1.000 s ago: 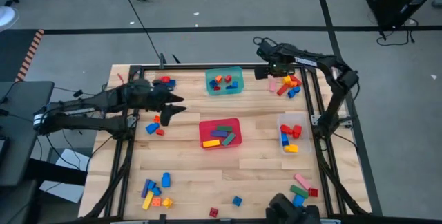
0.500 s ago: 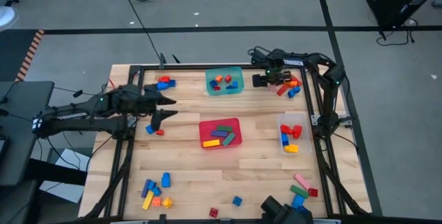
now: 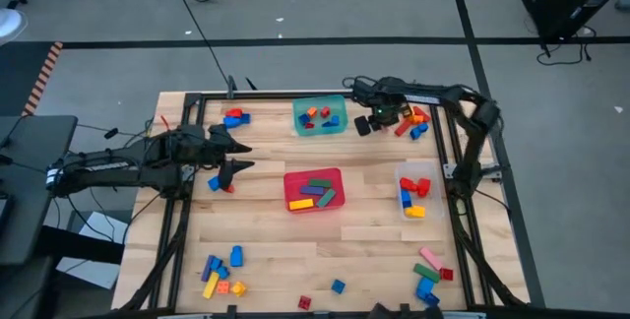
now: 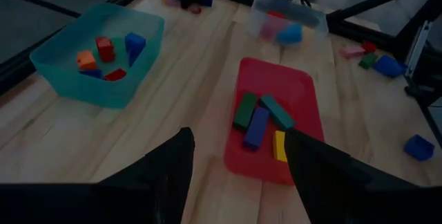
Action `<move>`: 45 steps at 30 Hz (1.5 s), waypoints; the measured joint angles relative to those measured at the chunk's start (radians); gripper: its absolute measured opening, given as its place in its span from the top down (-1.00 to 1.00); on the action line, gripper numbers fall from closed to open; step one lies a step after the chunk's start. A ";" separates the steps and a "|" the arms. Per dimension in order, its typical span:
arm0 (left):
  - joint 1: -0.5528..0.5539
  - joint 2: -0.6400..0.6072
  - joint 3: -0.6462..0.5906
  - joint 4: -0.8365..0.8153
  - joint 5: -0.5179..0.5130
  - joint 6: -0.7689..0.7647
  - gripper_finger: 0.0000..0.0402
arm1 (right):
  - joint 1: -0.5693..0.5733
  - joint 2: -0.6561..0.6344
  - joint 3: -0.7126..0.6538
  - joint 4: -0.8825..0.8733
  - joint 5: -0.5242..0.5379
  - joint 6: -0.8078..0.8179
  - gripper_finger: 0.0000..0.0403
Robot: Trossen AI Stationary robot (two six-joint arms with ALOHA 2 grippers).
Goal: Sort blocks by size
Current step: Put the pink block into the red bin
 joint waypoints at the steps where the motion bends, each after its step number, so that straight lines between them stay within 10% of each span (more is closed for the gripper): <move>1: 0.000 0.000 0.000 0.002 0.000 0.001 -0.17 | 0.021 -0.039 0.000 -0.011 0.003 -0.023 0.43; 14: 0.000 0.000 0.000 0.039 -0.018 -0.006 -0.17 | 0.475 -0.341 0.131 0.022 0.019 -0.194 0.43; 29: 0.000 0.001 0.000 0.041 -0.071 0.082 -0.17 | 0.660 0.132 0.508 0.064 0.017 -0.253 0.43; 45: 0.000 0.001 0.001 0.049 -0.071 0.105 -0.17 | 0.682 0.374 0.544 0.001 -0.112 -0.264 0.34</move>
